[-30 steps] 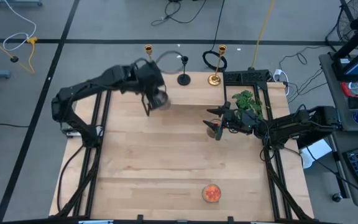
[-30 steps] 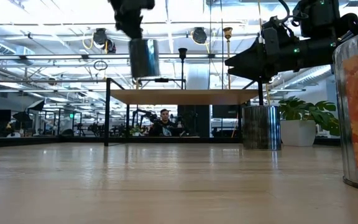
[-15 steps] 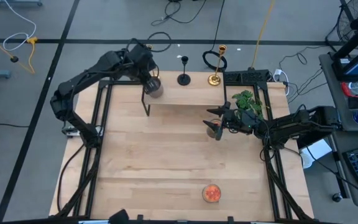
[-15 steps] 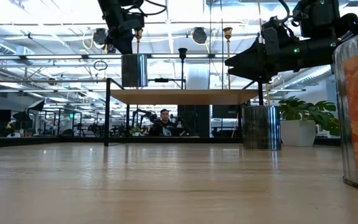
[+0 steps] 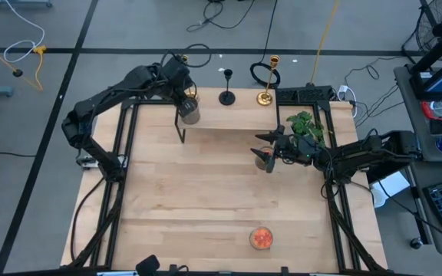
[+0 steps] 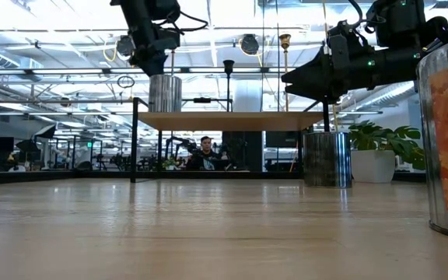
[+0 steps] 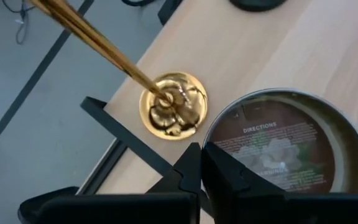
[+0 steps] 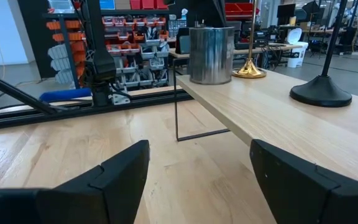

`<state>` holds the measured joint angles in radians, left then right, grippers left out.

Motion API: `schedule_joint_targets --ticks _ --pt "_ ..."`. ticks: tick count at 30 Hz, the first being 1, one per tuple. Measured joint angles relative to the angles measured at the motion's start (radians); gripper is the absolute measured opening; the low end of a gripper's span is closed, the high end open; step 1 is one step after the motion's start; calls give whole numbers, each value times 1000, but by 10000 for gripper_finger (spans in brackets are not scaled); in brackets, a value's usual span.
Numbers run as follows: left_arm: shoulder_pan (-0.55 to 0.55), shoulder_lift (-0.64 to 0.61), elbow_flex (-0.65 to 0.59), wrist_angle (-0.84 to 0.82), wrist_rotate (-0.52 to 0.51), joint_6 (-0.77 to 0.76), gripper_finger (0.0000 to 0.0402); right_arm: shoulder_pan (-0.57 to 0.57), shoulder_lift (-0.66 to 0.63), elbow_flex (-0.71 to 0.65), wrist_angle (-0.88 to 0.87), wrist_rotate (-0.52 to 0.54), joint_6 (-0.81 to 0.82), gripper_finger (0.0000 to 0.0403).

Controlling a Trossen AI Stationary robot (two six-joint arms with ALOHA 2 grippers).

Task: Pick & Place candle stick holders
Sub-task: Put the brown scented candle on the shelf, then put the top orange scented candle on the shelf

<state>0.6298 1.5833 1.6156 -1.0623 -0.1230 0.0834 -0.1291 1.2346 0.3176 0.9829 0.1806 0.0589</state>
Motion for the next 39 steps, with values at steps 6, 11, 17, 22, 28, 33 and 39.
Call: schedule_joint_targets --ticks 6,11,17,22,28,33,39 --pt "-2 0 0 18 15 -7 15 0 0 0 0 0 0 279" --pt "-1 0 0 17 18 -7 16 0 0 0 0 0 0 279" --pt "-1 0 0 17 18 -6 24 0 0 0 0 0 0 279" --pt "-1 0 0 18 18 14 57 0 0 0 0 0 0 279" --pt "-3 -5 0 24 18 30 96 0 0 0 0 0 0 279" --pt "-7 -59 0 24 18 39 103 0 0 0 0 0 0 279" --pt "-58 -158 0 16 20 6 104 0 -1 0 -24 -1 -17 279"
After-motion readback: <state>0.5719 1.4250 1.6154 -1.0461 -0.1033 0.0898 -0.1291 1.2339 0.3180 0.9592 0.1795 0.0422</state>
